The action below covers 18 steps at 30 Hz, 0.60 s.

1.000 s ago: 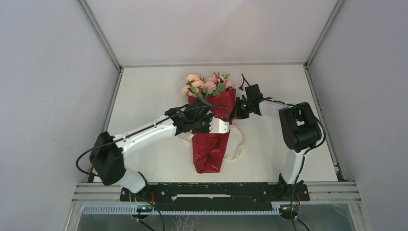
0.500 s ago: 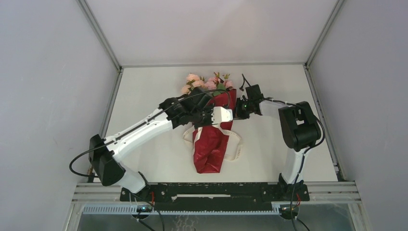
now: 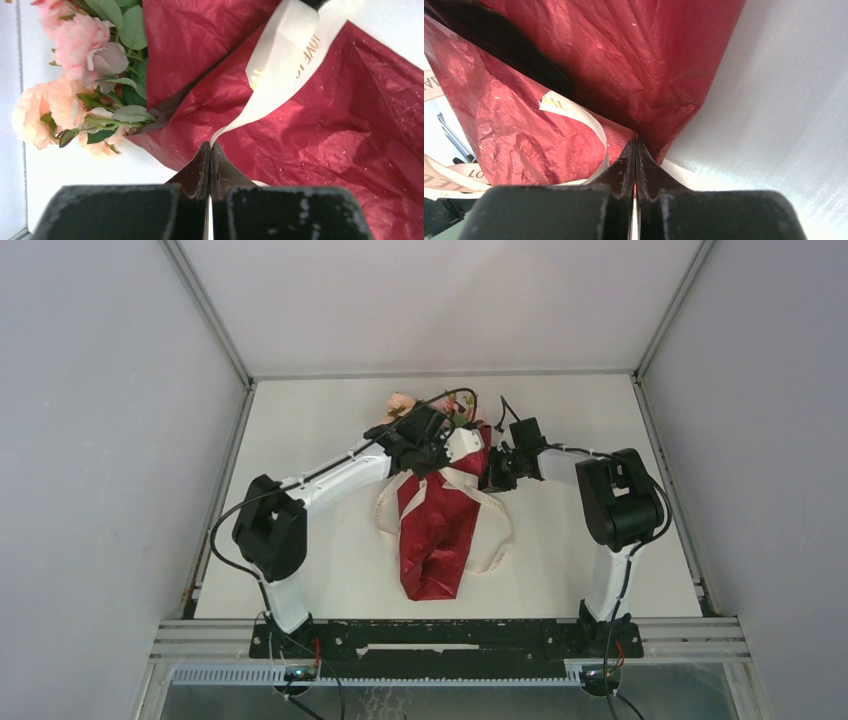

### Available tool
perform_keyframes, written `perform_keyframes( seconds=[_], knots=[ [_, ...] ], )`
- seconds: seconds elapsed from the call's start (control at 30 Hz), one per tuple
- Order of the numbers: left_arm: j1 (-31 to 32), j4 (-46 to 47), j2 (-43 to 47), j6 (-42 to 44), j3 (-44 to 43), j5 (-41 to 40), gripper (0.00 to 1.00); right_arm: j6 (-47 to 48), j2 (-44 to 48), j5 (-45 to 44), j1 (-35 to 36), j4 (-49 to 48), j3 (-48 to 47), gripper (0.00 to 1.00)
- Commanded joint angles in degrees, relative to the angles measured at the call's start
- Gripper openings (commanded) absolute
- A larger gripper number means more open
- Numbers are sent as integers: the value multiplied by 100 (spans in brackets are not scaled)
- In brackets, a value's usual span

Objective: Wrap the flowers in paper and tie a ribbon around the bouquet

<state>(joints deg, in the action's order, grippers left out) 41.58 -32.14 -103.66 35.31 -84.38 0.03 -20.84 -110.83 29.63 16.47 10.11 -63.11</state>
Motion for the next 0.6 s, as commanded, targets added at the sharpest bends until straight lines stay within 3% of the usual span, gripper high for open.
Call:
perform_keyframes(
  seconds=[0.0,0.23,0.57],
  knots=[
    [-61,468,40,-149,-431,606,0,242,43,194,-43,69,-55,8],
    [-62,413,-227,-76,-459,768,0,395,667,-88,-317,329,-60,29],
    [-84,415,-380,-130,-512,817,0,818,1415,-524,-370,984,-59,38]
  ],
)
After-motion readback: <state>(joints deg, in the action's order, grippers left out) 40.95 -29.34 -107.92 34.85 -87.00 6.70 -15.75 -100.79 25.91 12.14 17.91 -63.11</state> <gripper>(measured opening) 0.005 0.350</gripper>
